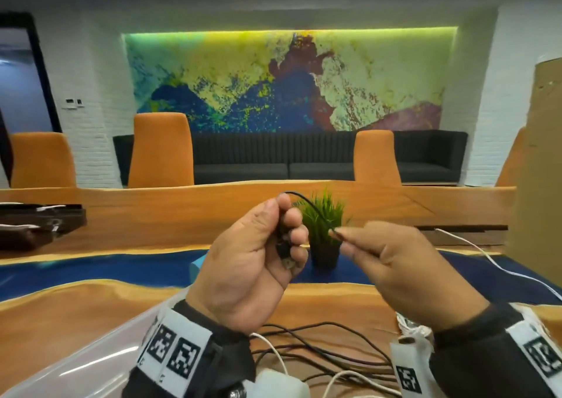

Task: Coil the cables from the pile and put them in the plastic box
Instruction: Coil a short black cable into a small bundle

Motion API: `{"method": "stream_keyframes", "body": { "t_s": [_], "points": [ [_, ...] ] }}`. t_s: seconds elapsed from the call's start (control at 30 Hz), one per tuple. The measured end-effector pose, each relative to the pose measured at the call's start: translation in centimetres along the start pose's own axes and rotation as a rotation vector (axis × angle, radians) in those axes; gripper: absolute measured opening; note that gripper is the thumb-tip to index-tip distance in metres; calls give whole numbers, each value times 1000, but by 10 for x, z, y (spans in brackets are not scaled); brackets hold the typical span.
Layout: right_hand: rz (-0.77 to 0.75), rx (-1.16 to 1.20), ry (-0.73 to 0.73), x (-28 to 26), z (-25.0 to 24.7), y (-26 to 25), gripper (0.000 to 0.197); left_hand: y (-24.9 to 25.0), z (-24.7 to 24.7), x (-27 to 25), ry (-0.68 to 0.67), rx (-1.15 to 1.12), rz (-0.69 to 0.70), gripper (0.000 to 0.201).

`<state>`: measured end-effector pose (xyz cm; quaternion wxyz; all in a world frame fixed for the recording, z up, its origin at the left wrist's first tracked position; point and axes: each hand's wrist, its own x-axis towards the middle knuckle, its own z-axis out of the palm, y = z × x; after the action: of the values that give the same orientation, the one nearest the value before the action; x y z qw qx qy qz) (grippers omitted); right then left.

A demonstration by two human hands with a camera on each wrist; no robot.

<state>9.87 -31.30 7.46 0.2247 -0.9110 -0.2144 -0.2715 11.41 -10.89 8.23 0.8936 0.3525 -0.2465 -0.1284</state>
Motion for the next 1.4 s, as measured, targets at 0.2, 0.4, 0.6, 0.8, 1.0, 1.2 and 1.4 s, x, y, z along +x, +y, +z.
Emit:
{"method": "stream_keyframes", "body": {
  "t_s": [0.2,0.4,0.6,0.8,1.0,1.2,1.4],
  "points": [
    [-156,-216,-136,-8,-22,-44,31,-19,-7,-2,-157,1170,341,19],
    [-200,-137,164,-9,-44,-26,15,-10,-4,-8,-245,1469,237,20],
    [-134,-10,432,-2,-24,-13,22,-7,7,-13,-338,377,-99,23],
    [-108,-190,-139,-6,-7,-45,23,3,4,-9,-170,591,209,34],
    [-166,-263,-37,-10,-28,-46,33,-5,4,-11,-183,1593,378,18],
    [-248,-157,337,-11,-47,-32,5,2,-3,-10,-268,1634,274,20],
    [-135,60,377,-2,-15,-13,27,-1,14,-17,-389,340,-30,25]
  ]
}}
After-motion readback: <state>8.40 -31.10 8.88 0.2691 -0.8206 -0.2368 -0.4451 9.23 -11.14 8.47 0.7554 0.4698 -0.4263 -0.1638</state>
